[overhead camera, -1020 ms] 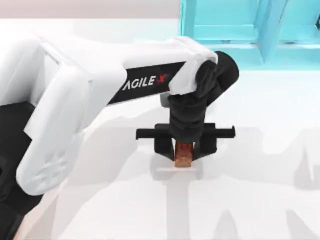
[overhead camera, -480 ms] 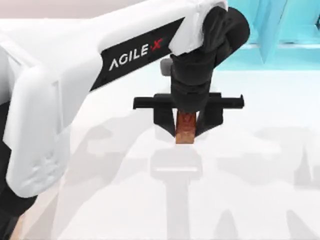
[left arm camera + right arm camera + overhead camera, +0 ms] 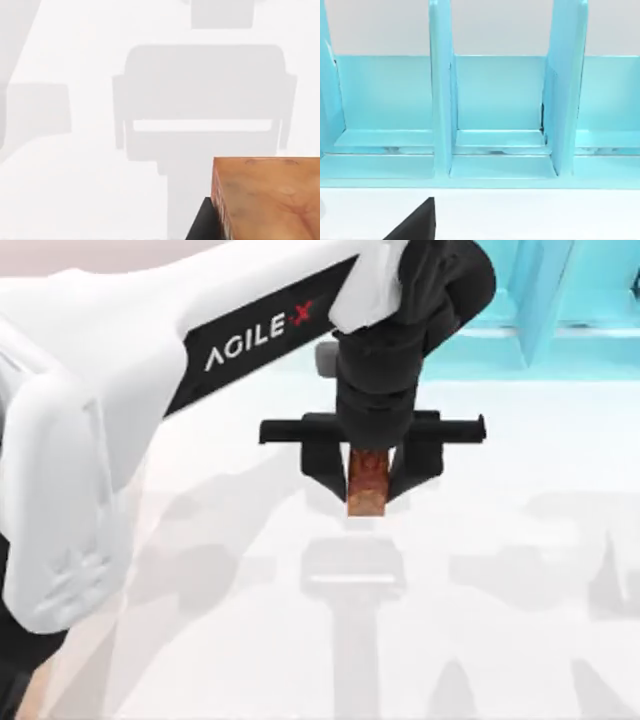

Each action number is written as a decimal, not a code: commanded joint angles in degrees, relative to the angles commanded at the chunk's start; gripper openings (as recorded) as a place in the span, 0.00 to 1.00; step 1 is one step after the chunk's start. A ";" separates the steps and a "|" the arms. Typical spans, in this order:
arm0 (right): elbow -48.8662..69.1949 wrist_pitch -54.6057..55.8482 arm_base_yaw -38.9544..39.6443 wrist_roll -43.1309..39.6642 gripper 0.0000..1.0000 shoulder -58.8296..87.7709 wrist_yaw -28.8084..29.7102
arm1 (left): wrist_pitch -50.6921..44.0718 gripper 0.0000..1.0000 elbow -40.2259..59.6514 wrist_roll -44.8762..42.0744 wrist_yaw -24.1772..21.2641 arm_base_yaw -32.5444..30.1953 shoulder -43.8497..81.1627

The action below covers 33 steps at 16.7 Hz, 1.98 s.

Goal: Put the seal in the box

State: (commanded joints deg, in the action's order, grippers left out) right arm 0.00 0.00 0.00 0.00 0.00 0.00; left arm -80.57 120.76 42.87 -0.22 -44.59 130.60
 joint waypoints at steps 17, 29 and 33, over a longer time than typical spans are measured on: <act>0.00 0.00 0.00 0.00 1.00 0.00 0.00 | 2.89 0.00 -29.39 -57.95 0.47 58.31 -26.43; 0.00 0.00 0.00 0.00 1.00 0.00 0.00 | 12.34 0.00 -38.71 -59.95 0.36 60.53 -27.22; 0.00 0.00 0.00 0.00 1.00 0.00 0.00 | 17.82 0.00 -43.84 -60.22 0.34 60.58 -26.55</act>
State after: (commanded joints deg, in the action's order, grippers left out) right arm 0.00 0.00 0.00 0.00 0.00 0.00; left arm -62.75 76.92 -17.34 0.12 15.99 104.05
